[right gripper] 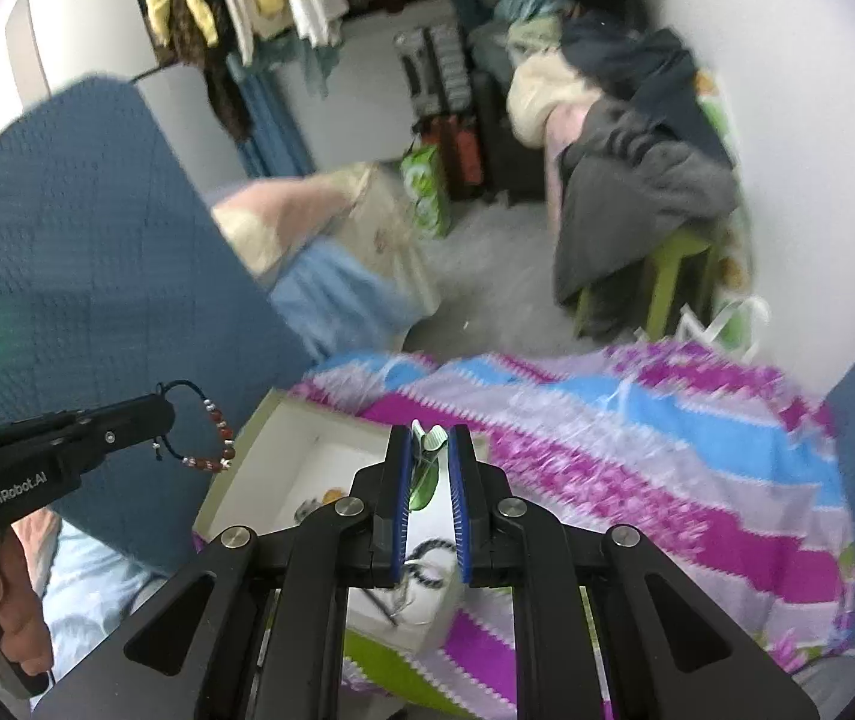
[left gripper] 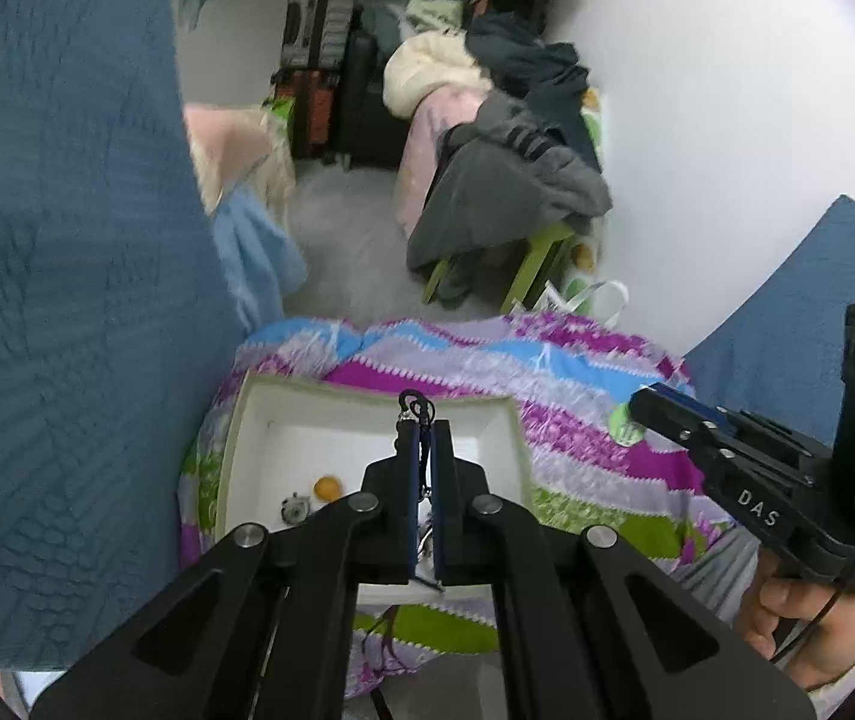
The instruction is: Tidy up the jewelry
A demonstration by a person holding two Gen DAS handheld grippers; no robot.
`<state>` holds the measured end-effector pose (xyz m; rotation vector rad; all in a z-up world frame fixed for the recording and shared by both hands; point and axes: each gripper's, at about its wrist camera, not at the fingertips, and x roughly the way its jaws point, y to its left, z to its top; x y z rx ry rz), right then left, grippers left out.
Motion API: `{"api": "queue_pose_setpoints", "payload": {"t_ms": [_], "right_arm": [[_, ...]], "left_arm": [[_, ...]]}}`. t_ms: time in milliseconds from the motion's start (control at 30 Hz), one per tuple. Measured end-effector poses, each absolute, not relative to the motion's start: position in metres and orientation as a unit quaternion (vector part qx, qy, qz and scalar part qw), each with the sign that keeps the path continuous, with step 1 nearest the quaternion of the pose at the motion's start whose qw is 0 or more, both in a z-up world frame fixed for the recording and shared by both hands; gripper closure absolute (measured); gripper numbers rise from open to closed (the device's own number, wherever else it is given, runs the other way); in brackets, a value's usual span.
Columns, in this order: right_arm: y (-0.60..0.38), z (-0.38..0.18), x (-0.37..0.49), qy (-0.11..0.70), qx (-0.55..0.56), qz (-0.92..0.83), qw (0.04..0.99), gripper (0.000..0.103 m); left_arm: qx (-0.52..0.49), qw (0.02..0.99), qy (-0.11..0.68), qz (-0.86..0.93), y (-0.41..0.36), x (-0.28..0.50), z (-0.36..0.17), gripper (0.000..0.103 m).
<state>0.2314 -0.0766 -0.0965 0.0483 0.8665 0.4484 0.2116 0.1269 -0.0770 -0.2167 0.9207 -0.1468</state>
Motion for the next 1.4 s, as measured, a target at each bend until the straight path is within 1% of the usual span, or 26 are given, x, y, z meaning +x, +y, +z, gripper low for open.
{"api": "queue_pose_setpoints", "payload": {"t_ms": [367,500,600,633,700,733,767,800,833,867,900,933,1000,1033,1067,1167,1200,1267,1400], "right_arm": [[-0.037,-0.194,0.244,0.508,-0.008,0.213,0.835,0.092],[-0.031,-0.211,0.243,0.527,-0.019,0.213,0.823,0.092],[-0.03,-0.218,0.243,0.537,-0.023,0.209,0.817,0.092],[-0.031,-0.218,0.244,0.539,-0.024,0.209,0.815,0.089],[-0.032,-0.214,0.244,0.537,-0.024,0.21,0.817,0.075],[-0.034,-0.21,0.243,0.533,-0.026,0.209,0.82,0.066],[-0.034,-0.206,0.244,0.53,-0.026,0.207,0.822,0.057],[-0.036,-0.2,0.244,0.525,-0.026,0.205,0.826,0.053],[-0.039,-0.192,0.243,0.517,-0.023,0.204,0.831,0.045],[-0.042,-0.184,0.243,0.509,-0.023,0.201,0.837,0.038],[-0.044,-0.177,0.243,0.502,-0.025,0.197,0.842,0.034],[-0.047,-0.168,0.242,0.493,-0.028,0.192,0.848,0.028],[-0.053,-0.147,0.24,0.473,-0.03,0.188,0.86,0.027],[-0.057,-0.135,0.238,0.463,-0.028,0.189,0.865,0.022],[-0.06,-0.126,0.237,0.457,-0.027,0.189,0.869,0.018],[-0.073,-0.092,0.229,0.425,-0.026,0.186,0.885,0.014],[-0.078,-0.077,0.225,0.411,-0.024,0.189,0.892,0.013],[-0.087,-0.054,0.216,0.384,-0.023,0.191,0.903,0.002],[-0.1,-0.015,0.197,0.344,-0.014,0.202,0.917,0.001]], "left_arm": [[-0.132,0.858,0.494,-0.053,0.153,0.22,-0.162,0.101],[-0.129,0.845,0.516,-0.055,0.152,0.221,-0.184,0.101],[-0.125,0.842,0.522,-0.053,0.152,0.222,-0.19,0.101],[-0.124,0.842,0.522,-0.051,0.153,0.222,-0.19,0.1],[-0.123,0.843,0.522,-0.048,0.153,0.223,-0.188,0.099],[-0.122,0.842,0.524,-0.045,0.154,0.223,-0.187,0.097],[-0.123,0.841,0.526,-0.042,0.155,0.224,-0.185,0.088],[-0.124,0.843,0.522,-0.043,0.155,0.223,-0.181,0.075],[-0.124,0.846,0.517,-0.042,0.156,0.222,-0.176,0.067],[-0.123,0.851,0.509,-0.036,0.156,0.22,-0.169,0.05],[-0.122,0.855,0.502,-0.032,0.156,0.218,-0.163,0.041],[-0.122,0.86,0.494,-0.03,0.156,0.215,-0.156,0.04],[-0.125,0.866,0.483,-0.035,0.155,0.211,-0.14,0.039],[-0.123,0.869,0.478,-0.033,0.154,0.209,-0.132,0.038],[-0.118,0.874,0.471,-0.03,0.153,0.206,-0.123,0.035],[-0.098,0.891,0.444,-0.021,0.146,0.197,-0.092,0.021],[-0.088,0.897,0.434,-0.016,0.143,0.193,-0.08,0.02],[-0.077,0.903,0.423,-0.016,0.138,0.189,-0.062,0.019],[-0.069,0.916,0.394,-0.017,0.127,0.173,-0.026,0.016]]}}
